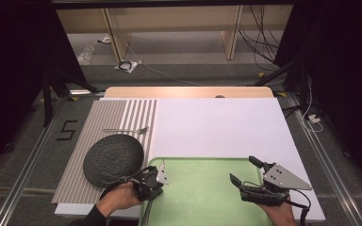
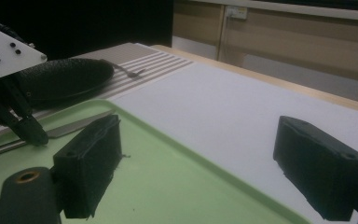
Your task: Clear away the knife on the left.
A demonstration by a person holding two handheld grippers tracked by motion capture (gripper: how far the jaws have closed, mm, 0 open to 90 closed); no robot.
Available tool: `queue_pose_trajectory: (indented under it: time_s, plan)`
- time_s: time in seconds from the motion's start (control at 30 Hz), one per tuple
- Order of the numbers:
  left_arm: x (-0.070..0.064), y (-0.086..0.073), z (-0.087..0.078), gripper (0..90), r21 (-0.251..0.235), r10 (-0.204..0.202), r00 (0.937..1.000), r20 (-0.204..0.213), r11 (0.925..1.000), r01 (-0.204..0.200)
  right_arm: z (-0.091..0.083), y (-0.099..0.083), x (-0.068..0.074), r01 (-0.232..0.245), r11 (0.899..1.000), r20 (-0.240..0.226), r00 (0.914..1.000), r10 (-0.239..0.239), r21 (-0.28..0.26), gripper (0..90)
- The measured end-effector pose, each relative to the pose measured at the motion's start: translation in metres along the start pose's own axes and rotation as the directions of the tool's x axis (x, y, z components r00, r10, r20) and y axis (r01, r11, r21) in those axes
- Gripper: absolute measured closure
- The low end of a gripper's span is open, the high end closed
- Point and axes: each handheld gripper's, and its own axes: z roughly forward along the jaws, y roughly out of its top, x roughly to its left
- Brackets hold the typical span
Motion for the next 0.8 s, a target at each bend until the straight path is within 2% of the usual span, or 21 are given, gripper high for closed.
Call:
queue_pose_trajectory:
  time_s: [0.1,0.3,0.5,0.67,0.77,0.8]
  plan:
    - [0.006,-0.004,-0.001,89.6,0.008,-0.022,0.9997,0.010,0.9997,0.022,0.000,0.000,0.000,-0.001,1.000,-0.001,1.0000,0.001,-0.005,16.0]
    - [0.009,-0.006,-0.003,89.6,0.007,-0.041,0.9988,0.028,0.9991,0.041,0.001,0.000,0.000,-0.001,1.000,-0.002,1.0000,0.001,-0.009,16.1]
    - [0.013,-0.008,-0.007,85.7,-0.015,-0.045,0.9987,0.022,0.9988,0.046,0.001,0.000,0.000,-0.003,1.000,-0.003,1.0000,0.003,-0.011,16.0]
    - [0.018,-0.008,-0.015,70.3,-0.064,-0.082,0.9962,0.029,0.9944,0.084,0.001,0.000,0.000,-0.001,1.000,-0.002,1.0000,0.001,-0.011,16.0]
    - [0.022,-0.008,-0.021,54.3,-0.085,-0.090,0.9956,0.025,0.9922,0.092,0.001,0.000,0.000,-0.003,1.000,-0.001,1.0000,0.003,-0.010,16.0]
    - [0.023,-0.008,-0.023,54.3,-0.091,-0.095,0.9953,0.020,0.9911,0.097,0.001,0.000,0.000,-0.003,1.000,-0.001,1.0000,0.003,-0.010,16.0]
